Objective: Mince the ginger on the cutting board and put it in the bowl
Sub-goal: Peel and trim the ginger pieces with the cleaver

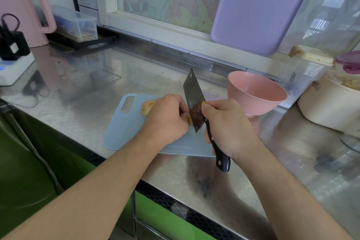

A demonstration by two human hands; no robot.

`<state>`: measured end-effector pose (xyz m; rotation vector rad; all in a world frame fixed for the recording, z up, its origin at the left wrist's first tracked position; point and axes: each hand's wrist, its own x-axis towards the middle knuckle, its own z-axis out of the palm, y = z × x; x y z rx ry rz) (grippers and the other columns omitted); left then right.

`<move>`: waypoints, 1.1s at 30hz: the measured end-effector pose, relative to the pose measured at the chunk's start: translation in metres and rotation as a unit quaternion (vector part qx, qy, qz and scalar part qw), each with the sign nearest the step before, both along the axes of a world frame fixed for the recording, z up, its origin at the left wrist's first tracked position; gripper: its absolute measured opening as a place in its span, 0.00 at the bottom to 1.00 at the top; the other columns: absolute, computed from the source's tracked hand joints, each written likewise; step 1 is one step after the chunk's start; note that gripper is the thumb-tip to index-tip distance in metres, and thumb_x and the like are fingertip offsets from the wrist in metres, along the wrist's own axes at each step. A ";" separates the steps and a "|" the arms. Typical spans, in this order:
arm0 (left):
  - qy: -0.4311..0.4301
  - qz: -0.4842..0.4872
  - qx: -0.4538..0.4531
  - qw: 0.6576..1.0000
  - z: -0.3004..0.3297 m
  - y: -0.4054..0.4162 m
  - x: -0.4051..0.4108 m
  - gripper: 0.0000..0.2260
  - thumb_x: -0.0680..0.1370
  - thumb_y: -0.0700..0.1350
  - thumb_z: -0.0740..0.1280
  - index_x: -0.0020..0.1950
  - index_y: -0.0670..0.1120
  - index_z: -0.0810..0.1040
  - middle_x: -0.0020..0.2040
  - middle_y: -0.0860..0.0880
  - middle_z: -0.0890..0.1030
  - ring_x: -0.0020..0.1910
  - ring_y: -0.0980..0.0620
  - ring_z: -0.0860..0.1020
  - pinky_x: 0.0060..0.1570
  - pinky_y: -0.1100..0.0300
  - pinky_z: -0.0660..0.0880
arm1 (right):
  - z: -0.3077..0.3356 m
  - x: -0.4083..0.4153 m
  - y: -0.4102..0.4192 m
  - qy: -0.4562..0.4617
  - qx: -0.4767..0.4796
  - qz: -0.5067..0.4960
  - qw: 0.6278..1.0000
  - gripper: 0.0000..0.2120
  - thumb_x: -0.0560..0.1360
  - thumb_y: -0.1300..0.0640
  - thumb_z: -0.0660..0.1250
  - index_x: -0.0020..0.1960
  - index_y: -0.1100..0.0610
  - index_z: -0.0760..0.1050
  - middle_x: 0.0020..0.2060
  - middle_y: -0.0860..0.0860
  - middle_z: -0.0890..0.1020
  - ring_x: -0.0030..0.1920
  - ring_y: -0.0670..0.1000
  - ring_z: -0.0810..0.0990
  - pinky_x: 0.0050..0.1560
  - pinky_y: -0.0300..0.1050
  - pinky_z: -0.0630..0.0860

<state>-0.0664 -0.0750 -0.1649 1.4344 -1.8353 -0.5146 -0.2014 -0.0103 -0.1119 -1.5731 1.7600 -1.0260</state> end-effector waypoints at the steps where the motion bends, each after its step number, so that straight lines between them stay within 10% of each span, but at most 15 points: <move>1: 0.000 0.000 0.000 1.000 0.000 0.000 0.000 0.08 0.76 0.38 0.71 0.40 0.50 0.81 0.40 0.54 0.82 0.41 0.54 0.81 0.46 0.50 0.81 | 0.000 0.001 0.000 -0.002 0.003 0.000 1.000 0.17 0.82 0.62 0.58 0.35 0.60 0.68 0.26 0.60 0.69 0.18 0.47 0.64 0.21 0.37 0.61; 14: -0.014 0.009 0.004 1.000 0.000 0.001 0.001 0.07 0.75 0.40 0.71 0.41 0.52 0.81 0.38 0.57 0.82 0.40 0.59 0.80 0.39 0.65 0.75 | 0.000 0.003 -0.016 0.006 0.055 0.010 0.998 0.15 0.82 0.62 0.57 0.43 0.72 0.73 0.26 0.62 0.73 0.15 0.49 0.66 0.23 0.39 0.66; 33: 0.030 -0.018 -0.006 0.999 -0.007 0.000 0.000 0.07 0.76 0.38 0.71 0.44 0.51 0.80 0.42 0.55 0.83 0.41 0.60 0.81 0.43 0.66 0.77 | 0.001 -0.026 0.003 -0.140 0.062 0.048 0.987 0.12 0.83 0.57 0.62 0.43 0.58 0.78 0.23 0.61 0.72 0.20 0.53 0.66 0.22 0.37 0.64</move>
